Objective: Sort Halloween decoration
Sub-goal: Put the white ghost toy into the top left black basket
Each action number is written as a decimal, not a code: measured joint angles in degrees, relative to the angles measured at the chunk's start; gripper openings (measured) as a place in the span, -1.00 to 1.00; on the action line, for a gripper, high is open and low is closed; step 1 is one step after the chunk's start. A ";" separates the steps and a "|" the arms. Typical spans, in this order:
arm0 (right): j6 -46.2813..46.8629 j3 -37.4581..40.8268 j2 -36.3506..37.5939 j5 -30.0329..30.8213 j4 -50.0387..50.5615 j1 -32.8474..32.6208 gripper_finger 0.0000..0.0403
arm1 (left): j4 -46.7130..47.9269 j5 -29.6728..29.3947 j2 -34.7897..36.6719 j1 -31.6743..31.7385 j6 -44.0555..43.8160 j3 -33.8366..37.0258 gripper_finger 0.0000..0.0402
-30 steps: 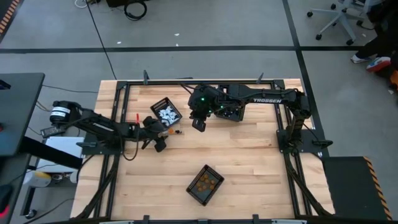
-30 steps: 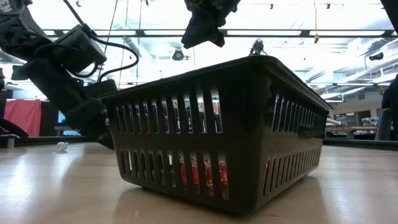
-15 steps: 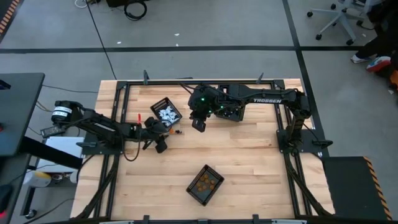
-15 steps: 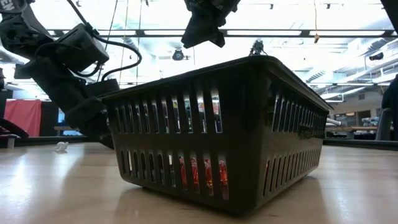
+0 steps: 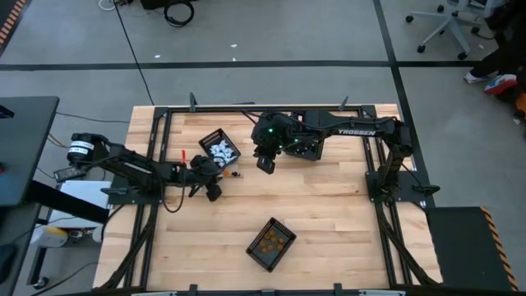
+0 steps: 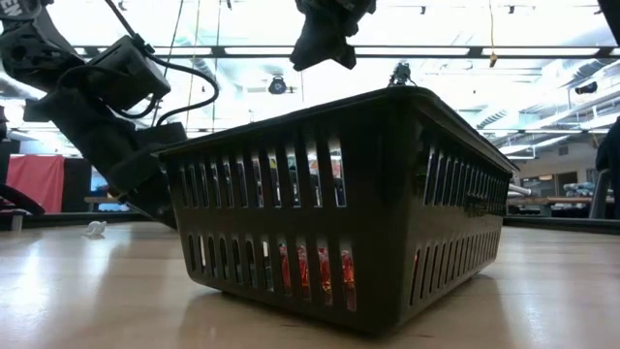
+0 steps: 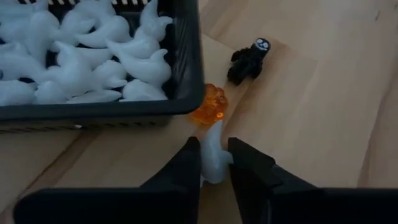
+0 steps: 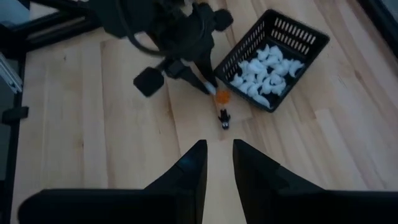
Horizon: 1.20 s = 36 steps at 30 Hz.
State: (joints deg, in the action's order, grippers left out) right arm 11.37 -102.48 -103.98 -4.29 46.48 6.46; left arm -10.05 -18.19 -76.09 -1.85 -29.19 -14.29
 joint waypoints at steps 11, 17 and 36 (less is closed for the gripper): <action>-0.95 0.00 1.08 0.23 0.94 0.76 -0.59 | 2.25 7.41 0.99 -0.04 1.78 -3.80 -0.63; -1.06 0.00 1.08 0.23 0.88 0.76 -0.59 | 1.39 9.13 1.37 -0.04 0.72 -6.66 -0.63; -2.59 0.00 6.61 7.50 6.34 1.25 -0.59 | 14.49 4.11 4.10 12.20 5.18 -20.54 -0.63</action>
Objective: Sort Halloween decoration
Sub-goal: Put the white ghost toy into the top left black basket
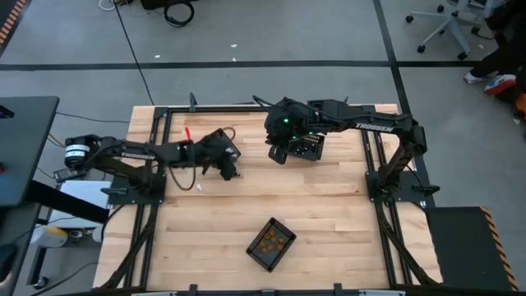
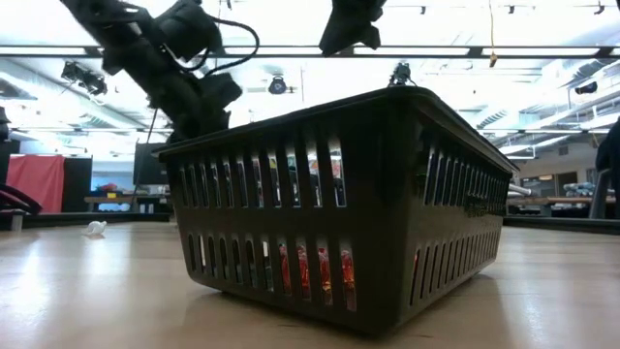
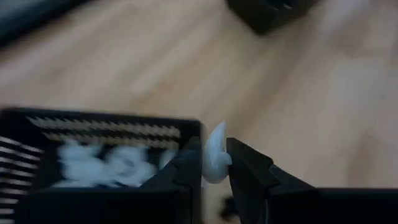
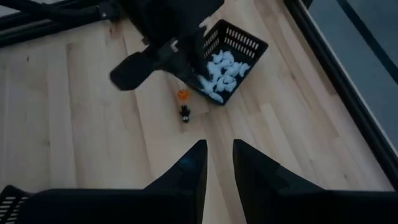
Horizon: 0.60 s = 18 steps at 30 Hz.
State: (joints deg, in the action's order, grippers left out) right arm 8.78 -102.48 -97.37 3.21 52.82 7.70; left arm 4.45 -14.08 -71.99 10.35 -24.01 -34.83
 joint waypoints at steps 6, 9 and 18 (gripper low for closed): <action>0.07 0.00 0.07 0.21 -0.34 0.00 -0.59 | 11.28 -1.71 -0.44 5.62 1.55 -3.85 -0.62; 0.20 0.00 0.07 0.65 -1.94 0.00 -0.59 | 14.21 -1.18 -0.42 7.51 1.62 -3.96 -0.54; 0.20 0.00 0.07 1.33 -4.48 0.00 -0.59 | 15.11 2.92 -0.41 10.47 2.21 -3.91 -0.14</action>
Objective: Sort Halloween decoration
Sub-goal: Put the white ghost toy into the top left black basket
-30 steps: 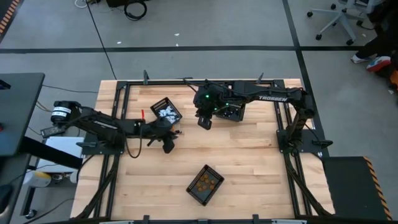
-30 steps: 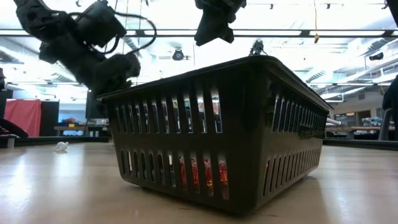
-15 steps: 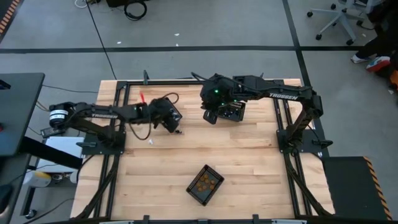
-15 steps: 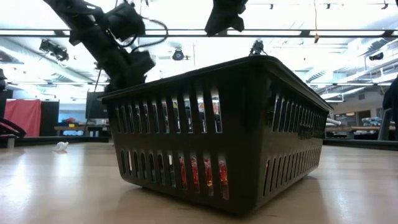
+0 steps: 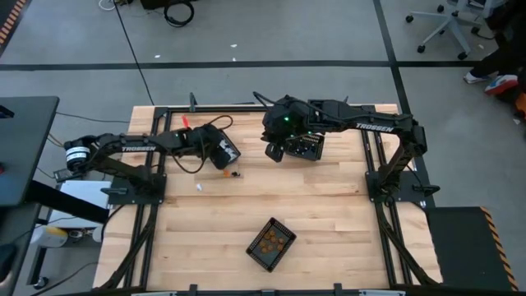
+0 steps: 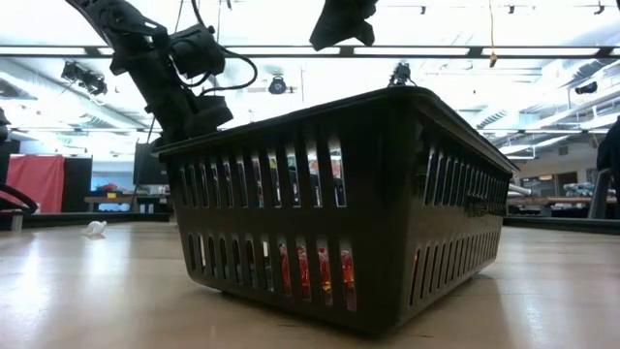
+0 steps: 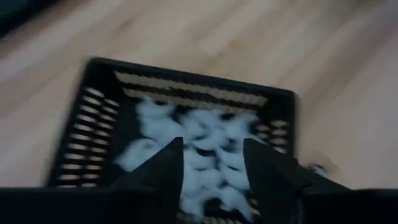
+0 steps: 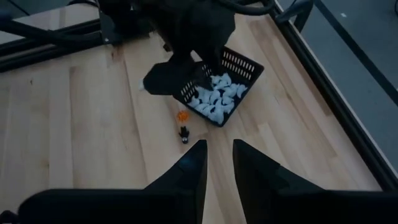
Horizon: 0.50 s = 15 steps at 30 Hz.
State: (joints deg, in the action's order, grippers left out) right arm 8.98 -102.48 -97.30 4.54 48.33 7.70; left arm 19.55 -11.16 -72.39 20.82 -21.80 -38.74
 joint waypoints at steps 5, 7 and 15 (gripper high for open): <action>-1.00 0.42 0.02 0.00 -0.03 0.00 -0.59 | 3.30 7.00 1.24 -2.60 -1.93 0.00 -0.10; -1.07 1.88 0.07 -0.02 -0.47 0.00 -0.59 | 4.82 6.59 3.57 -5.66 -2.16 0.00 -0.14; 0.45 9.11 0.51 -1.42 -5.39 -1.13 -0.59 | 15.69 0.12 16.16 -20.94 -8.85 0.45 -0.23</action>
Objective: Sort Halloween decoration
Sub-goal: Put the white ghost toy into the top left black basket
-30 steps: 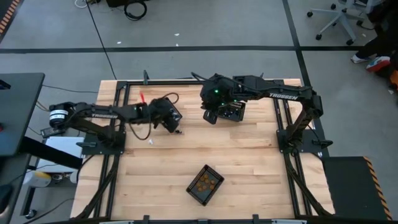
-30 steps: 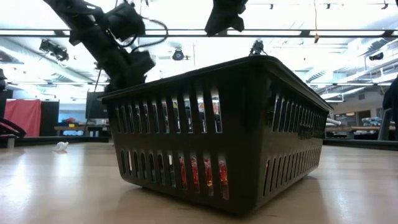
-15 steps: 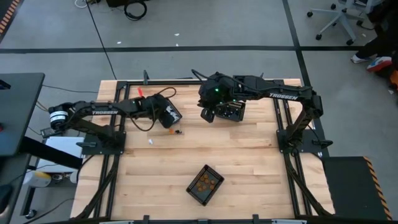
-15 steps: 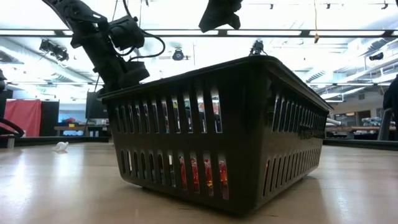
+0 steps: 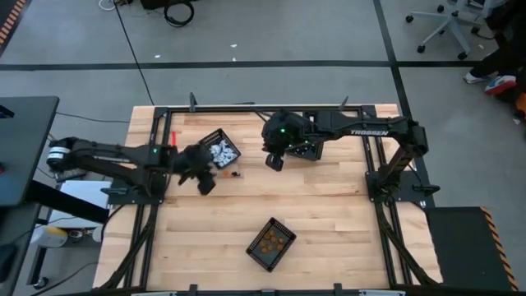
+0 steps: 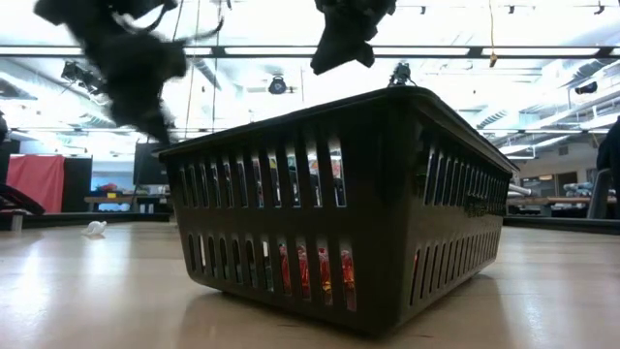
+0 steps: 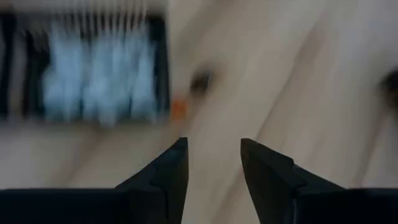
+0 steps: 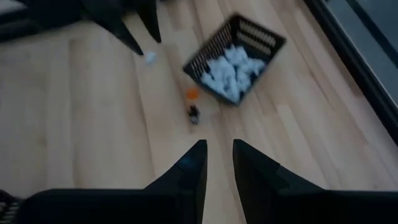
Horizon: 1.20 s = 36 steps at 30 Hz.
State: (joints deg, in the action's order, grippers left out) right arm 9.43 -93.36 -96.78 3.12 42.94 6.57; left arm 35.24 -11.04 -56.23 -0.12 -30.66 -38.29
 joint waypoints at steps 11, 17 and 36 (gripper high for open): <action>-0.28 0.88 0.21 -3.05 -7.00 -0.44 -0.59 | 4.33 -2.84 0.03 -12.76 -14.96 9.00 0.01; -0.37 0.88 0.21 -3.19 -7.39 -0.42 -0.59 | 1.28 -3.34 0.03 -13.96 -16.12 13.65 0.22; 0.94 0.88 0.21 -4.24 -7.37 -0.40 -0.59 | -7.01 -6.26 -0.63 -13.94 -19.24 22.03 0.02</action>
State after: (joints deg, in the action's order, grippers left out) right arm 10.37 -92.49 -96.57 -1.13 35.57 6.17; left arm 28.23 -17.30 -56.86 -14.06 -49.89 -16.27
